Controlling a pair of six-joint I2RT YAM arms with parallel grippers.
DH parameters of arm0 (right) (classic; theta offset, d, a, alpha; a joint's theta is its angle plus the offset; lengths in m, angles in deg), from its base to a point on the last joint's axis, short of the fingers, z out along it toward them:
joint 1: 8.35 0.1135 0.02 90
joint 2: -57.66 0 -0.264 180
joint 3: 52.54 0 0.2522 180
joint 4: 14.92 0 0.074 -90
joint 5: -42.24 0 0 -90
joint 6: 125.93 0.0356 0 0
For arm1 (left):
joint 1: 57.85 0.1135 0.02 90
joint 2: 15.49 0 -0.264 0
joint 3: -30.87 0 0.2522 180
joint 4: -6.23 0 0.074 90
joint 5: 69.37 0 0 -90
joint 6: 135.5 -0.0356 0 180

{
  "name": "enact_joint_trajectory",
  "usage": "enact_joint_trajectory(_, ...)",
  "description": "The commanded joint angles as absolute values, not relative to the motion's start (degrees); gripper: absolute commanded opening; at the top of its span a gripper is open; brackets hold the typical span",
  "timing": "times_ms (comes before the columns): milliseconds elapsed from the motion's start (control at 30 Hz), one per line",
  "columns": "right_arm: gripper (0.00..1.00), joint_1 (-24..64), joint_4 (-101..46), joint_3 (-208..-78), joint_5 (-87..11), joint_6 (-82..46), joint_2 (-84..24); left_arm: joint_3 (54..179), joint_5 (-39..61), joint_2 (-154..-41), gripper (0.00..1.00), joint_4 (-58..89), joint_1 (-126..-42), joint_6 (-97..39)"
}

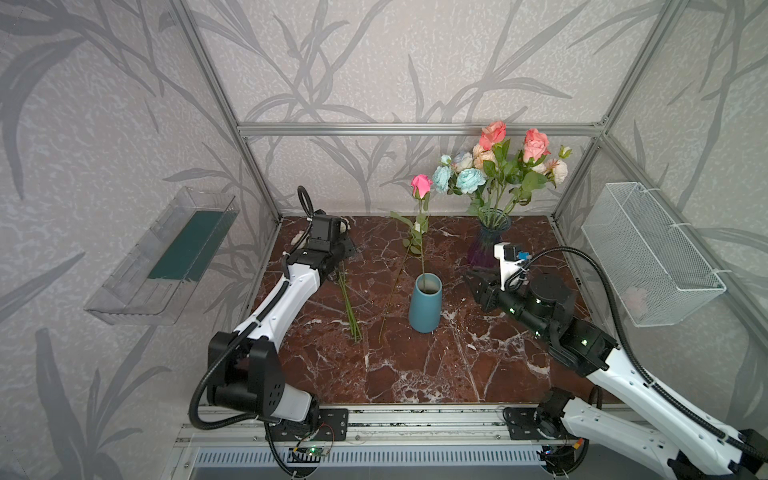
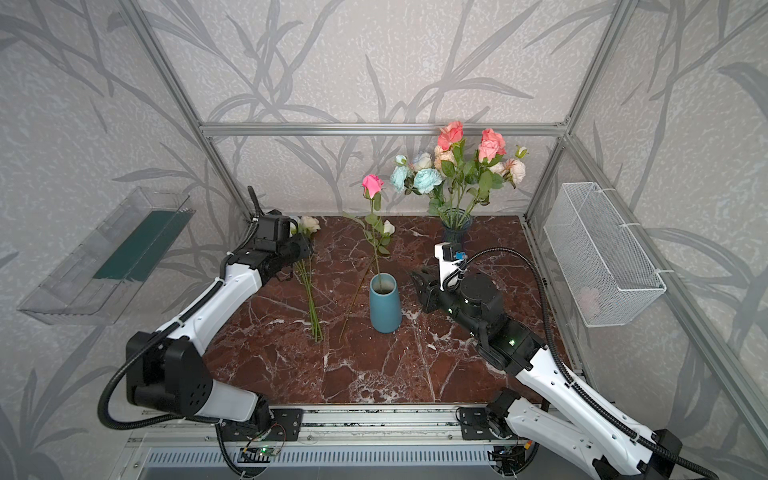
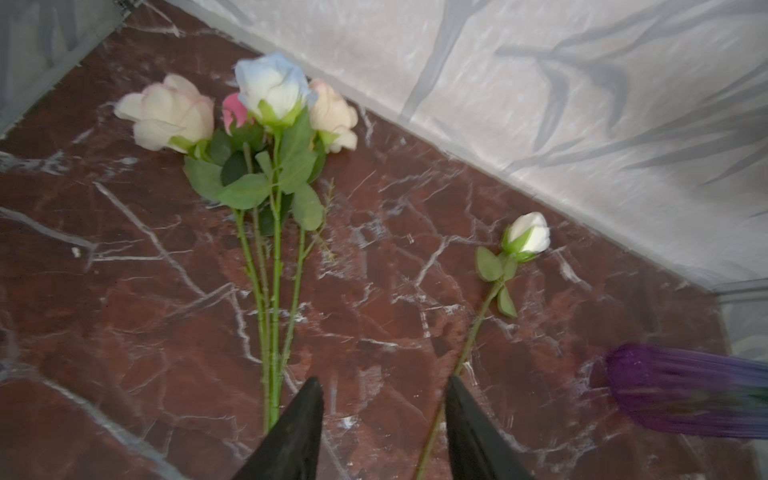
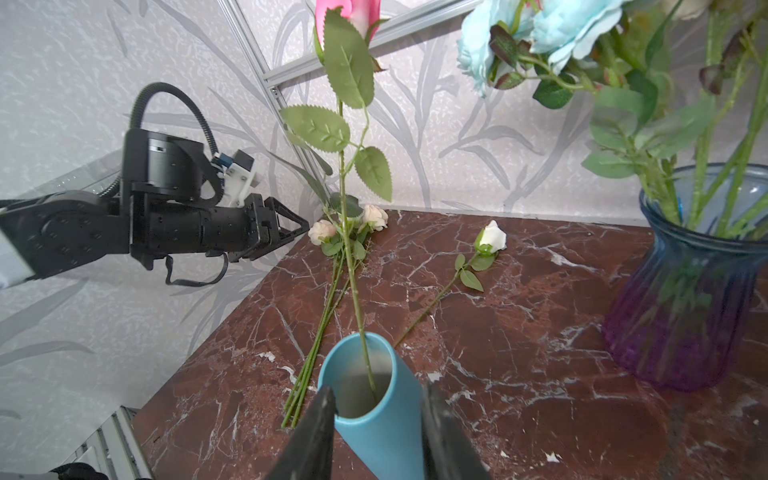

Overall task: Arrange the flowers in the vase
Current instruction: 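Open right gripper and withdraw while left gripper lowers to the stems, then grasp another pink rose stem with left gripper and lift it upright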

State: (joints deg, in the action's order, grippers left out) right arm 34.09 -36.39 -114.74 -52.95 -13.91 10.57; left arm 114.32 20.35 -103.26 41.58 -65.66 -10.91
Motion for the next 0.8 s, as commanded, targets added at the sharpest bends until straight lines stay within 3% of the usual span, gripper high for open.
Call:
enact_joint_trajectory(0, 0.36, 34.36, -37.91, -113.30, -54.30, -12.76, 12.16, 116.57, 14.91, -107.65, 0.39, 47.06, -62.48, -6.92)
enact_joint_trajectory(267, 0.36, 34.36, -38.26, -109.84, -53.97, -11.77, 15.02, 122.97, 8.07, -121.16, 0.14, 51.94, -57.81, -10.38)
enact_joint_trajectory(767, 0.36, 34.28, -40.54, -107.43, -55.49, -11.94, 18.57, 125.31, 11.39, -128.34, 0.16, 53.67, -56.58, -11.31)
